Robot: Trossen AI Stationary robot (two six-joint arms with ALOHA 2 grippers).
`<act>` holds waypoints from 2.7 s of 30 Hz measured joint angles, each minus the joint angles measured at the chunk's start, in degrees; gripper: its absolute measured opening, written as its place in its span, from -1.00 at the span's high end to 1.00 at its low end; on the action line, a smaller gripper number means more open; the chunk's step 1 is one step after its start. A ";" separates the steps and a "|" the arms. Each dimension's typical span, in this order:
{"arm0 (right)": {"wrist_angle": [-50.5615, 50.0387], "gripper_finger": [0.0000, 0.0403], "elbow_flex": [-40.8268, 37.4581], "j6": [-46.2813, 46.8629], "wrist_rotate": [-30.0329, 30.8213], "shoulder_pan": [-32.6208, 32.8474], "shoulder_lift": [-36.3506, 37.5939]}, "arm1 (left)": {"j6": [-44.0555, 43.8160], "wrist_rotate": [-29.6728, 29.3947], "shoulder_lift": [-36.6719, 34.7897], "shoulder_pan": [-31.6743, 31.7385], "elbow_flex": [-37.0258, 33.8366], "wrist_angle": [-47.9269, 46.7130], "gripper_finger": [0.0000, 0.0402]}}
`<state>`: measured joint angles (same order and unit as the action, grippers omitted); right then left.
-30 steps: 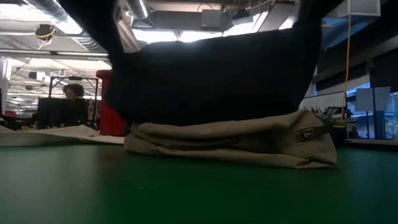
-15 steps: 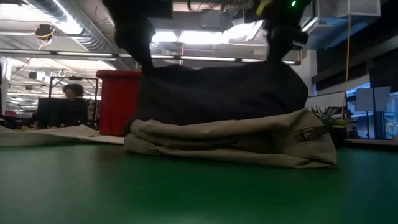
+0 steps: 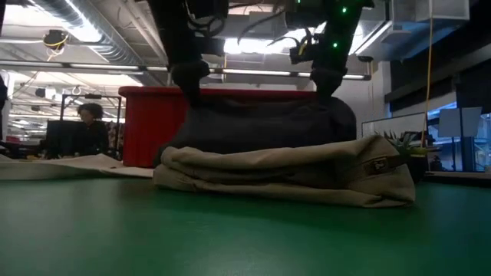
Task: Fold Laundry from Bin
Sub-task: Fold the black shorts from the red laundry bin
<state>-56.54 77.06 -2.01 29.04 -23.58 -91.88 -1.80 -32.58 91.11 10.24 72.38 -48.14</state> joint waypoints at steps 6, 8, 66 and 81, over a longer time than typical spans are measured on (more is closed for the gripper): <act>0.98 0.97 0.00 0.10 -7.52 -5.51 0.00 | 2.45 4.61 0.00 4.10 0.00 3.45 0.99; 1.41 0.97 0.00 0.02 -10.52 -6.57 0.00 | 2.46 5.32 0.00 5.02 0.00 3.43 0.97; 11.71 0.03 -21.92 -1.14 -8.34 15.79 7.08 | -5.89 16.72 0.03 -9.46 -2.01 5.17 0.19; 17.23 0.03 -21.90 3.68 2.47 26.58 7.15 | -14.56 10.12 0.05 -14.67 -11.82 11.98 0.19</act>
<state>-39.31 55.16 1.67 31.52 2.99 -84.73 -16.36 -22.46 91.16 -4.43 60.56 -36.16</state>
